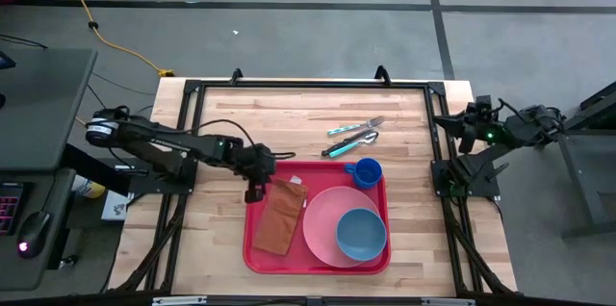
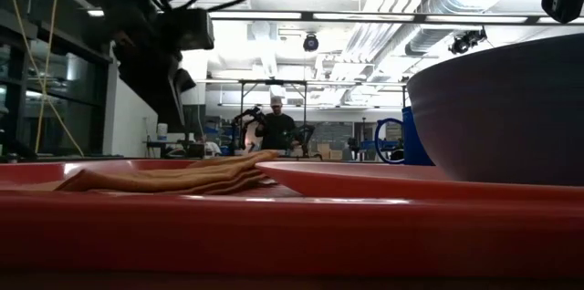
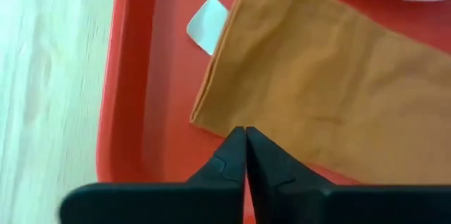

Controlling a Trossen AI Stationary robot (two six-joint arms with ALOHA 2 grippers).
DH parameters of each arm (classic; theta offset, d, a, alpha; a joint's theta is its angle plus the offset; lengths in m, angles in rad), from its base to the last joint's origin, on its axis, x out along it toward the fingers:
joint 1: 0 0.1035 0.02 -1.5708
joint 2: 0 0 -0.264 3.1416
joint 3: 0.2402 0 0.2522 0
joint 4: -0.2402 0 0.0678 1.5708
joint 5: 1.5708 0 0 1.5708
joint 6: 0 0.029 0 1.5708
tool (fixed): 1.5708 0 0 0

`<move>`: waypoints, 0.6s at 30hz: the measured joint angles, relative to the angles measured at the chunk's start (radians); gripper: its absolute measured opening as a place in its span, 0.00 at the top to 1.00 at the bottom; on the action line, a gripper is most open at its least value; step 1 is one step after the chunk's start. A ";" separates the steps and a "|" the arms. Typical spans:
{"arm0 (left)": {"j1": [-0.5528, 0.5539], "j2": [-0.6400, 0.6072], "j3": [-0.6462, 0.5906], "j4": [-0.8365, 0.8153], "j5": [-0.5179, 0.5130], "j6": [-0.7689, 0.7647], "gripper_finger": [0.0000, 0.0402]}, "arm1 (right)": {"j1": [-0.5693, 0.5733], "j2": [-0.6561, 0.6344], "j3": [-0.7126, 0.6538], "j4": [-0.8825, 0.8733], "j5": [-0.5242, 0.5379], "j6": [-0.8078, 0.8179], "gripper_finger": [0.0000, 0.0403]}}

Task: Set up tray
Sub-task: Put the orange napkin on the red serving tray

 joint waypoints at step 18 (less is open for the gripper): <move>0.000 0.151 -0.001 0.171 -0.014 0.064 0.91 | 0.000 0.000 0.000 0.009 0.021 0.028 1.00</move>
